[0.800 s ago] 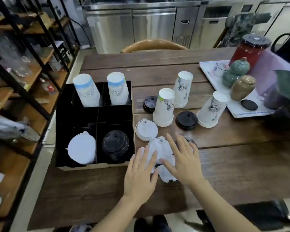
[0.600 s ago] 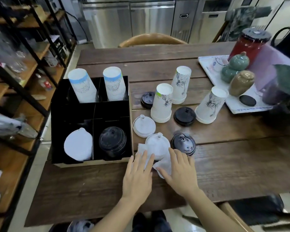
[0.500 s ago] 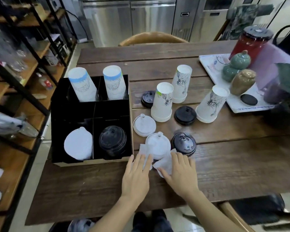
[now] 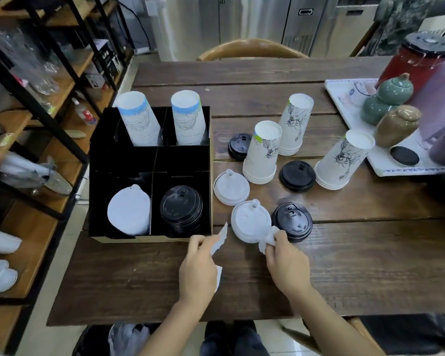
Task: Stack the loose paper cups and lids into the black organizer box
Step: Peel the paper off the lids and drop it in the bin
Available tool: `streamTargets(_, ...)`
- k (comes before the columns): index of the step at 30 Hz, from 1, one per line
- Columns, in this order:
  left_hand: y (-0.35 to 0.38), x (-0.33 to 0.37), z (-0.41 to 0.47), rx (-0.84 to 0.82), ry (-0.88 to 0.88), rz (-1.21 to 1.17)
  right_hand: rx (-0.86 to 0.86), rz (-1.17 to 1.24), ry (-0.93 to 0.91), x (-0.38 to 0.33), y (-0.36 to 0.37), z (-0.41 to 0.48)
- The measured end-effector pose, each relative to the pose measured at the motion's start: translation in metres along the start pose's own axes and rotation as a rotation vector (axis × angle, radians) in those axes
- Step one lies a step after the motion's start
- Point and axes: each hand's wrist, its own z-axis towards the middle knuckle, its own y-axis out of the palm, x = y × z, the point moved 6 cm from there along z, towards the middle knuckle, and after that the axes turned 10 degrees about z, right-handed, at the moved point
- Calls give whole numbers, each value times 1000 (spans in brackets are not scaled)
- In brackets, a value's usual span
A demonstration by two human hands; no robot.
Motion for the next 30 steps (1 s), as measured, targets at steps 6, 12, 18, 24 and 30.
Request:
streamTargets(6,-18,-31,1,145,-421,-498,-224,193,-159,-38,19,3)
streamTargets(12,-9,-55,-17,-4,-657,-1001,-386,237,-285,-69,41,1)
streamTargets(18,-39,-87,-52,227,-720,-725,-541,171,-401,-103,76,-16)
streamTargets(24,-70,-141,-96,438,-811,-610,-633,139,-468,-140,103,-45)
streamTargets(30,-105,-208,-137,529,-870,-530,-716,213,-444,-186,144,-86)
